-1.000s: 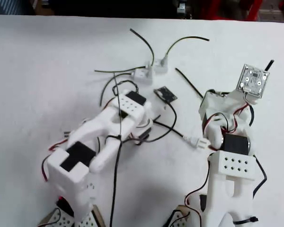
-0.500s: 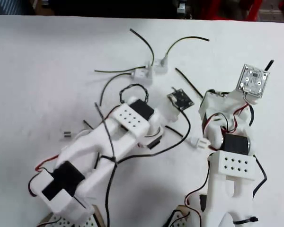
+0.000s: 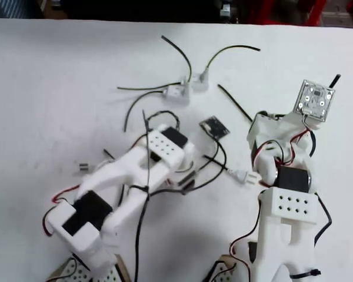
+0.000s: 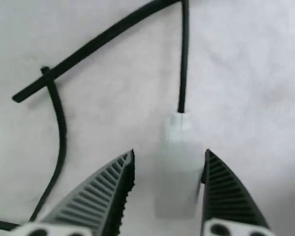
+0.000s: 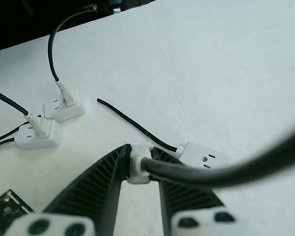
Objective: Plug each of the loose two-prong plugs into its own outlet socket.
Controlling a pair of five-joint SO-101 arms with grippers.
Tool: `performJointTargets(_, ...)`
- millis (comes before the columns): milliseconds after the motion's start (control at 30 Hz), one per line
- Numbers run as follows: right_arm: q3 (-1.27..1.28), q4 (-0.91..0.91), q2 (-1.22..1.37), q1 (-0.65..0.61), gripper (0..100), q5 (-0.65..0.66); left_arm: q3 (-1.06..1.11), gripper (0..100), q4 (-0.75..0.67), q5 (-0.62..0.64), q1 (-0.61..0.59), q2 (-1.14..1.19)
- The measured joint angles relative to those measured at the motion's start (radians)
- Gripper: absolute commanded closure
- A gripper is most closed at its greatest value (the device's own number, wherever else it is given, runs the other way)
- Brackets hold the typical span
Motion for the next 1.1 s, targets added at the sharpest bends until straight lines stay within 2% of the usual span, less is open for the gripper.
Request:
performJointTargets(467,0.0,0.0,0.0,0.0,98.1,0.0,-0.026,78,0.0,-0.031,-0.153,0.0)
performJointTargets(567,0.0,0.0,0.0,0.0,98.1,0.0,-0.051,78,0.012,-0.055,-0.161,0.0)
performJointTargets(800,0.0,0.0,0.0,0.0,98.1,0.0,-0.196,78,0.138,-0.068,-0.163,0.003)
performJointTargets(1100,0.0,0.0,0.0,0.0,98.1,0.0,-0.204,78,0.14,-0.104,-0.176,0.017)
